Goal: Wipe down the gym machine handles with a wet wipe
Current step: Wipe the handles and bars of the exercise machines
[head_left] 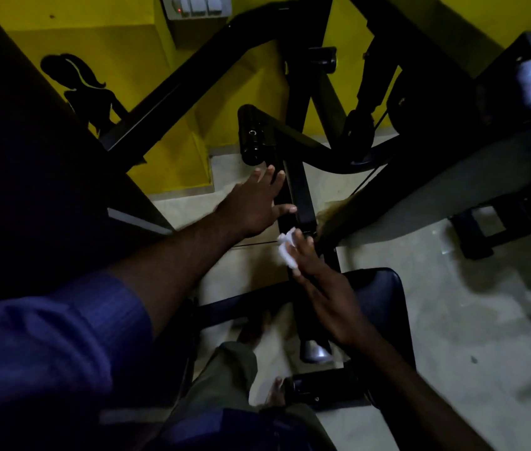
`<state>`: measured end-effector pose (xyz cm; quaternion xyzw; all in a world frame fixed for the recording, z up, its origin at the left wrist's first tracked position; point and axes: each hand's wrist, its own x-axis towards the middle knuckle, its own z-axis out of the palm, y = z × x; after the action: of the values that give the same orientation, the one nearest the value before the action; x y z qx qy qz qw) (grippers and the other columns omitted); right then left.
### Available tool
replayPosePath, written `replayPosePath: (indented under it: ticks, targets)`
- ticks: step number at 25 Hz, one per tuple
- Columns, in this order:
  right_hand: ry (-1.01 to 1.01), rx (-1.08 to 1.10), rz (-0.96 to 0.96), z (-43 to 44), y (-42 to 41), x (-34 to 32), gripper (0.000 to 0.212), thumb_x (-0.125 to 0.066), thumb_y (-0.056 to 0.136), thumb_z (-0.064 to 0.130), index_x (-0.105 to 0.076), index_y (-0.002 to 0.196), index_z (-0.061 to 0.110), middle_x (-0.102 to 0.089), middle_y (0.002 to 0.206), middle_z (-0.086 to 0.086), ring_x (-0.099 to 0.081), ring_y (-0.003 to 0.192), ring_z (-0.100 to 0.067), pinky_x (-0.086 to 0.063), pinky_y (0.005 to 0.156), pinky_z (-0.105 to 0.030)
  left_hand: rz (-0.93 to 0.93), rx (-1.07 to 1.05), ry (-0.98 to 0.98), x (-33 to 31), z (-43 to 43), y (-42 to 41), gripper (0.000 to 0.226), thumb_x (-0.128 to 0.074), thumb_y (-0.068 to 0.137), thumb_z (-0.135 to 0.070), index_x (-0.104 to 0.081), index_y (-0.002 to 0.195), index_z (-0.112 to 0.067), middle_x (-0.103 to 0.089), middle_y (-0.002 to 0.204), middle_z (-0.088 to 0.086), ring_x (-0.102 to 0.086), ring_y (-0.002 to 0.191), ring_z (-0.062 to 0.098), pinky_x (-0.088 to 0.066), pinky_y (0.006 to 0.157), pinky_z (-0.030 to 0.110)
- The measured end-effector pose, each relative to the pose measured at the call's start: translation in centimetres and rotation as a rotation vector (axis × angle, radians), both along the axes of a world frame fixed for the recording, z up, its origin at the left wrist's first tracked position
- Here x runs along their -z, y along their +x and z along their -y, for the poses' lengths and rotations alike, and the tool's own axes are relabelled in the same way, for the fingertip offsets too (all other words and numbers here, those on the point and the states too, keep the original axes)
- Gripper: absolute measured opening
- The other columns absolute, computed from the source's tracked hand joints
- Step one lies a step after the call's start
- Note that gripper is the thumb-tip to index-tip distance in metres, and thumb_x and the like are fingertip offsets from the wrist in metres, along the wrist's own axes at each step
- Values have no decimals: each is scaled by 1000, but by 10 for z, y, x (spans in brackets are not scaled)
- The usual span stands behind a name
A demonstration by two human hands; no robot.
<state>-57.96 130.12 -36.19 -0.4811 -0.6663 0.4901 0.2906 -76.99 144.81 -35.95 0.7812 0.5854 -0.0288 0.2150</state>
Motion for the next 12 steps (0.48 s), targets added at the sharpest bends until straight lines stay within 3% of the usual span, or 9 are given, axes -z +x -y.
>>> replayPosePath:
  ticks: [2, 5, 7, 10, 12]
  targets:
    - [82, -151, 75, 32, 18, -5, 50, -48, 106, 4, -46, 154, 18, -29, 168, 4, -16, 159, -19, -17, 129, -40, 67, 26, 39, 11, 15, -5, 70, -38, 107, -52, -16, 165, -20, -6, 174, 8, -3, 160, 33, -21, 125, 57]
    - [130, -238, 86, 91, 48, -13, 53, -51, 101, -9, -56, 146, 19, -41, 162, 7, -22, 157, -22, -23, 127, -45, 258, 14, 19, 20, 48, -9, 64, -43, 109, -42, -20, 164, -21, -9, 174, 3, -5, 161, 26, -17, 128, 53]
    - [199, -337, 114, 87, 58, -6, 54, -54, 97, -13, -60, 142, 16, -44, 161, 5, -28, 156, -23, -31, 124, -50, 365, -17, 3, 20, 62, -13, 59, -47, 110, -28, -24, 164, -21, -14, 173, 1, -11, 160, 22, -17, 129, 44]
    - [272, -420, 198, 30, 53, 3, 54, -64, 96, -4, -56, 146, 14, -38, 164, 1, -28, 156, -21, -40, 116, -55, 372, -77, -13, 9, 72, -19, 63, -45, 107, -1, -32, 161, -29, -29, 168, 2, -25, 157, 22, -25, 124, 31]
    - [283, -339, 214, 6, 43, -1, 51, -64, 97, 10, -55, 147, 15, -40, 163, 2, -23, 157, -18, -35, 121, -53, 343, -130, -18, 0, 78, -21, 64, -45, 105, 1, -39, 159, -33, -42, 162, 7, -42, 149, 24, -37, 116, 29]
